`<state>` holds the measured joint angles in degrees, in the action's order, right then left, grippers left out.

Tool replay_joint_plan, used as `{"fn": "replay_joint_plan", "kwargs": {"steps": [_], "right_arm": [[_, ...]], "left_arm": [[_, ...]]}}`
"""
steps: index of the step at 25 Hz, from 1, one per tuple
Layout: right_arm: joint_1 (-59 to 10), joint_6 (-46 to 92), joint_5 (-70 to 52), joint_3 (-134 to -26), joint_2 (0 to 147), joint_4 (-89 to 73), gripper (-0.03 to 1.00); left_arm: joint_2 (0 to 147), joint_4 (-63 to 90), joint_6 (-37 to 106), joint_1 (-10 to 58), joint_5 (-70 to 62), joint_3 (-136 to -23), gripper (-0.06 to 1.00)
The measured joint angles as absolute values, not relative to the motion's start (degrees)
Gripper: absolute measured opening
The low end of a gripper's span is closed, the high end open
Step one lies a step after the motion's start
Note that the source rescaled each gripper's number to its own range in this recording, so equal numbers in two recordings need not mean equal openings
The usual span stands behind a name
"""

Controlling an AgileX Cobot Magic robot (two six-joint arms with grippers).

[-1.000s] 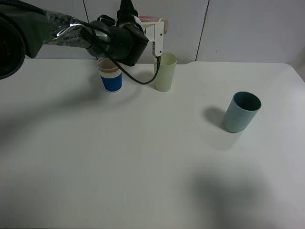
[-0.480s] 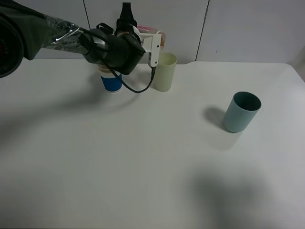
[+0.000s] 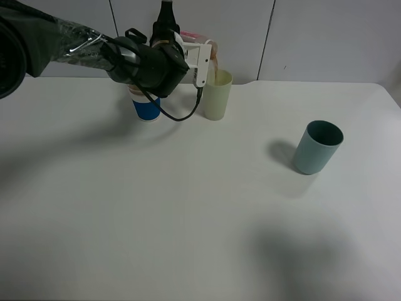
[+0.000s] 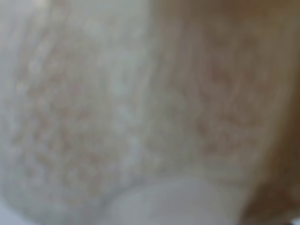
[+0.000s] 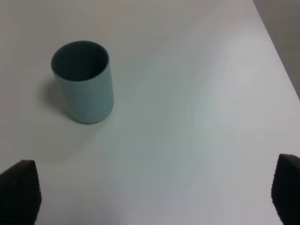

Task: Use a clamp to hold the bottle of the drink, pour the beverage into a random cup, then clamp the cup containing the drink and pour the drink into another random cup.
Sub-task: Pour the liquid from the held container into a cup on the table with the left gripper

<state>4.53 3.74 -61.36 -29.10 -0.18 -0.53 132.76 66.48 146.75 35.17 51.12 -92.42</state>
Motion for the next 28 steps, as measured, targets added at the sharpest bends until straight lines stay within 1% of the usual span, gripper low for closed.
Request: {"fn": "replay_joint_plan", "kwargs": {"steps": [28], "right_arm": [[4.53, 3.74, -61.36, -29.10, -0.18, -0.53, 0.97]], "left_arm": [[132.76, 64.10, 147.56, 34.98, 54.12, -92.42, 0.00]]}}
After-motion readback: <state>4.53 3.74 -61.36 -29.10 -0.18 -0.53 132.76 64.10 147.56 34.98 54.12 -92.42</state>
